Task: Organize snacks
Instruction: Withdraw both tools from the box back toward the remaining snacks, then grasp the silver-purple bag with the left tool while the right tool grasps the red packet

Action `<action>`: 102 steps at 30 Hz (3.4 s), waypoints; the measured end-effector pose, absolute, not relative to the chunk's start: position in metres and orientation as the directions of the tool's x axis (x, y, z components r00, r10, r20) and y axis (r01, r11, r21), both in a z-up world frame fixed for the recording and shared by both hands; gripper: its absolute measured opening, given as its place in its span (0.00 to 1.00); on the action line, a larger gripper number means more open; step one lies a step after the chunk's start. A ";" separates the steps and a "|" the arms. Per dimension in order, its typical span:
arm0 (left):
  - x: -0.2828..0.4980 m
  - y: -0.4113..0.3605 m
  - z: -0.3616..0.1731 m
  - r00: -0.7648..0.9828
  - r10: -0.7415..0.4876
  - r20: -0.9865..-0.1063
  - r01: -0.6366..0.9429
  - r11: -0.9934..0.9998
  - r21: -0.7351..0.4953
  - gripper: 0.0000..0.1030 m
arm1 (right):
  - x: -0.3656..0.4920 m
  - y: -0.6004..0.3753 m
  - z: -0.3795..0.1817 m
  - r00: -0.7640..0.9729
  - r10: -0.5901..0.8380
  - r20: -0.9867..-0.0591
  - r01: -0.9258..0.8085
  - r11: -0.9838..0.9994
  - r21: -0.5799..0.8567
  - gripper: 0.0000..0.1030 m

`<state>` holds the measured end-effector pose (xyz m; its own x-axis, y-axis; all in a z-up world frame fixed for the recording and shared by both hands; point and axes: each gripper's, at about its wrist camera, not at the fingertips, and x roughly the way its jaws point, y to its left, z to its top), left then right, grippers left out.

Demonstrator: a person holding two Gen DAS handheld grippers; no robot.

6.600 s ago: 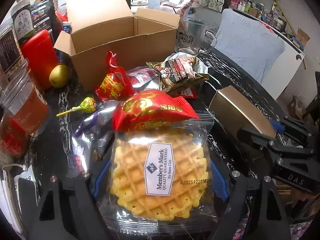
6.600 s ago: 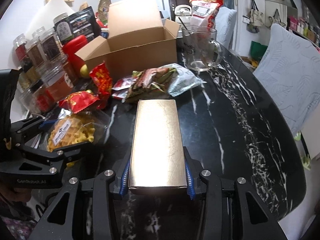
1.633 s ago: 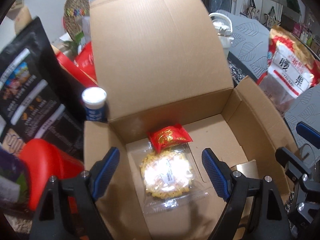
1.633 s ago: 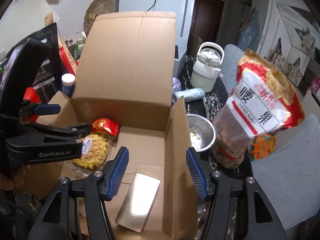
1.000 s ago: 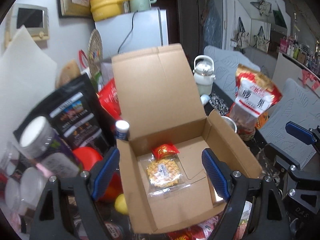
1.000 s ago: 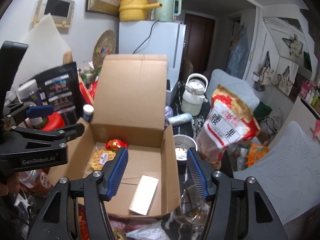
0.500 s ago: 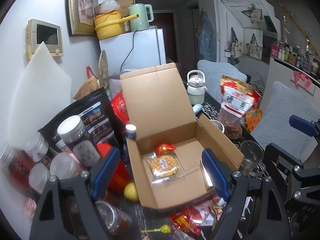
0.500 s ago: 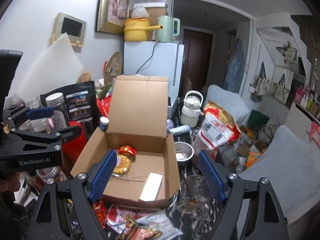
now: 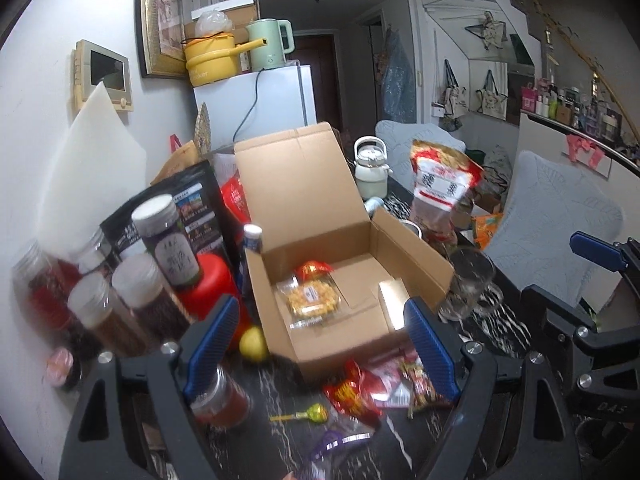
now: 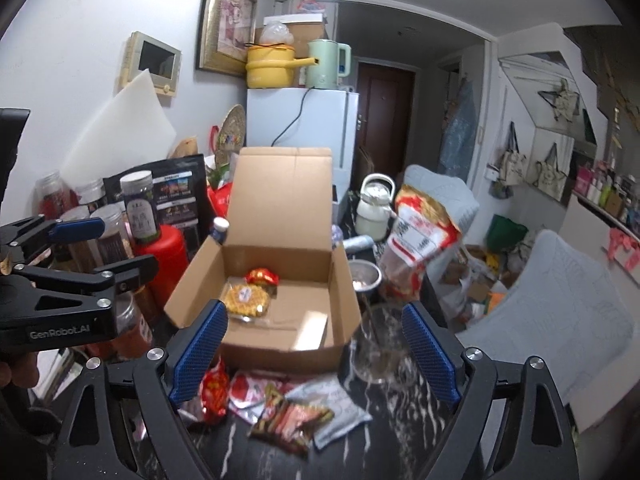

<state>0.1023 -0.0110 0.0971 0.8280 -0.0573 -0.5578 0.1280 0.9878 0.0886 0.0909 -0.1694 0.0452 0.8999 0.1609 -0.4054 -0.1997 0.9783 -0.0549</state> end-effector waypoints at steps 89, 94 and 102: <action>0.063 0.043 -0.085 0.624 -0.210 -0.753 0.170 0.977 -0.132 0.36 | 0.095 -0.156 -0.142 0.671 0.293 -0.681 -0.243 0.955 0.171 0.87; 0.056 0.063 -0.078 0.652 -0.157 -0.742 0.117 0.987 -0.106 0.36 | 0.108 -0.128 -0.136 0.652 0.365 -0.664 -0.349 0.922 0.165 0.87; 0.060 0.084 -0.083 0.651 -0.138 -0.747 0.055 0.989 -0.135 0.36 | 0.145 -0.086 -0.136 0.617 0.437 -0.655 -0.454 0.877 0.157 0.65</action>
